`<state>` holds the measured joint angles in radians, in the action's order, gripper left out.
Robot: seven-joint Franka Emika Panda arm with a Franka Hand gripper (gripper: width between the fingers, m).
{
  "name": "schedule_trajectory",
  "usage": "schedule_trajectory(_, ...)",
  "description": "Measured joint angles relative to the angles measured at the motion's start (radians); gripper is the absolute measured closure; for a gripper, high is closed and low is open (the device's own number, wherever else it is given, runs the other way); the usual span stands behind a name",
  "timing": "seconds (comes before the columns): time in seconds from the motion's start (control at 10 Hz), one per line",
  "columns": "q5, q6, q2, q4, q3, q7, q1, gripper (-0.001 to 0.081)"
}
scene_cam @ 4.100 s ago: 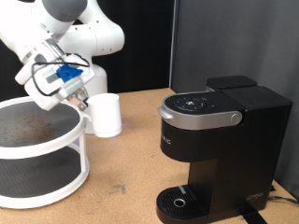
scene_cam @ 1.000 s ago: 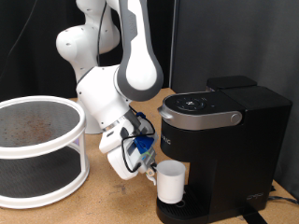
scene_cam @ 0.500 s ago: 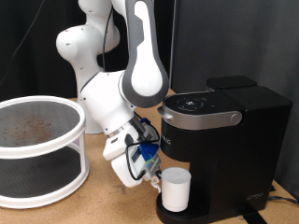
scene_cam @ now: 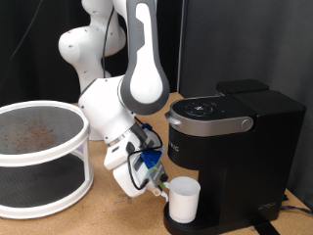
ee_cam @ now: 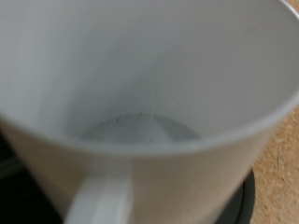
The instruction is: Make a cup of coffee with the keurig machine
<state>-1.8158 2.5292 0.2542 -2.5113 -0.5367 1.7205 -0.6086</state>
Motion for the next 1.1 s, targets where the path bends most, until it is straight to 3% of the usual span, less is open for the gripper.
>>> schedule_trajectory(0.1,0.019,0.000,-0.008,-0.015,-0.010,0.006,0.005,0.0463)
schedule_trajectory(0.3,0.114,-0.002,-0.048,-0.060,-0.039,-0.005,0.018,0.0143)
schedule_trajectory(0.4,0.176,-0.014,-0.074,-0.084,-0.055,-0.026,0.027,0.0143)
schedule_trajectory(0.5,0.238,-0.021,-0.103,-0.107,-0.071,-0.053,0.038,0.0029)
schedule_trajectory(0.8,0.453,-0.015,-0.213,-0.180,-0.120,-0.167,0.064,-0.0001)
schedule_trajectory(1.1,0.441,-0.027,-0.226,-0.179,-0.118,-0.158,0.064,-0.0001)
